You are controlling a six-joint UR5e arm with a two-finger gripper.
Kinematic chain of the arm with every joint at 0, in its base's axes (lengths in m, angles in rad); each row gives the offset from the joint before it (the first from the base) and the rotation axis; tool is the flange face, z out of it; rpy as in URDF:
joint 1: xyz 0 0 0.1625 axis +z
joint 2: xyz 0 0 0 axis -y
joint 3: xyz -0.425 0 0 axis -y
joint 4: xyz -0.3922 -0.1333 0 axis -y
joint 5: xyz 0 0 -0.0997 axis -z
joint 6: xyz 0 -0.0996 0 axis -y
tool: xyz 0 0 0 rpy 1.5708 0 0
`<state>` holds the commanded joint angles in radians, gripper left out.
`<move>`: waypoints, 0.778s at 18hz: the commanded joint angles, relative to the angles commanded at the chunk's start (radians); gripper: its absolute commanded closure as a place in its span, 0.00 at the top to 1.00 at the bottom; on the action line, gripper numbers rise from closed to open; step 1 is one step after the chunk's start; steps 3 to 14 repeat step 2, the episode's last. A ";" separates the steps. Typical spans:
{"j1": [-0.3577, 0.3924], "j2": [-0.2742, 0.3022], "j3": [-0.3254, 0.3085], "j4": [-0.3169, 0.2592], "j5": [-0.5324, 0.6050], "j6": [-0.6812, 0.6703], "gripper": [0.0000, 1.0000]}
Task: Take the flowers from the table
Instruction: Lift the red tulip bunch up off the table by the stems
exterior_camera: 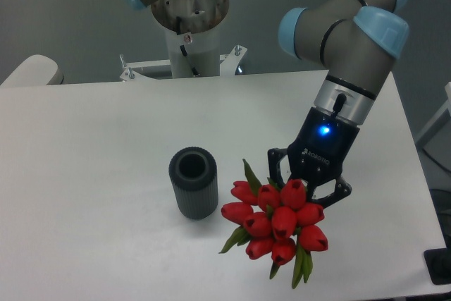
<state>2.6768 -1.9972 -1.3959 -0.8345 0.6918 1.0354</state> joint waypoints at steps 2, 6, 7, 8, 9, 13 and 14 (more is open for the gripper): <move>0.000 -0.002 0.002 0.000 0.000 0.000 0.24; 0.000 -0.002 0.002 0.000 0.000 0.000 0.24; 0.000 -0.002 0.002 0.000 0.000 0.000 0.24; 0.000 -0.002 0.002 0.000 0.000 0.000 0.24; 0.000 -0.002 0.002 0.000 0.000 0.000 0.24; 0.000 -0.002 0.002 0.000 0.000 0.000 0.24; 0.000 -0.002 0.002 0.000 0.000 0.000 0.24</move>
